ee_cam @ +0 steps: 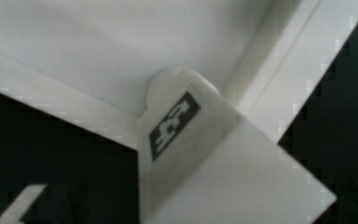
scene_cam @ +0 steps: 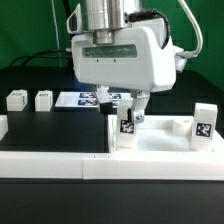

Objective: Assemble square table

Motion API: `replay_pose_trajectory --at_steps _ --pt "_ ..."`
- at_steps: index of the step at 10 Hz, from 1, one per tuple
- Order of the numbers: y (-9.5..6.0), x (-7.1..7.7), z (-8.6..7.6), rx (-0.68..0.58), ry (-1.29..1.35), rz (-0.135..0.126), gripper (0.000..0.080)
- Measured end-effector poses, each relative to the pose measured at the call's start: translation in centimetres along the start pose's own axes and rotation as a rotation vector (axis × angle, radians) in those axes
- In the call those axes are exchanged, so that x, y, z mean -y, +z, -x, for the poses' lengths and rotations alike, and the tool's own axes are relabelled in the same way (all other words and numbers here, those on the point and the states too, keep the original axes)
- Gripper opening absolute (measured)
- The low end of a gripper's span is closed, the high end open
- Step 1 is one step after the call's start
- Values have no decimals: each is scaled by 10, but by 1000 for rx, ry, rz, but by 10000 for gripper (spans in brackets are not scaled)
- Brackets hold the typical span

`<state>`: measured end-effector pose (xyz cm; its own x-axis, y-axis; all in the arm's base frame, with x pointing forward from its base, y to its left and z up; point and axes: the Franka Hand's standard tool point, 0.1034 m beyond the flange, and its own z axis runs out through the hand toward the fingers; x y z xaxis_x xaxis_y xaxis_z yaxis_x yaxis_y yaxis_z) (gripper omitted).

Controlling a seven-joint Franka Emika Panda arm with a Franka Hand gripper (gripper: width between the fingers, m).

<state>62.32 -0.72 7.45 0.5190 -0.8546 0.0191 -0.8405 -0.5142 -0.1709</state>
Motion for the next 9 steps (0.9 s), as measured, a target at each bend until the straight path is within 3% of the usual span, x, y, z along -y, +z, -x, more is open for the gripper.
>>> replay_pose_trajectory --at_steps 1,3,4,7,8,9 --pt "0 0 0 -1 -86 2 649" --pt "1 6 9 -15 -450 43 649" --pt "2 6 10 -8 -594 49 649" --pt "1 5 7 -1 -653 50 649" --pt "1 5 7 -1 -649 51 556" --pt "1 5 7 -2 -595 50 374"
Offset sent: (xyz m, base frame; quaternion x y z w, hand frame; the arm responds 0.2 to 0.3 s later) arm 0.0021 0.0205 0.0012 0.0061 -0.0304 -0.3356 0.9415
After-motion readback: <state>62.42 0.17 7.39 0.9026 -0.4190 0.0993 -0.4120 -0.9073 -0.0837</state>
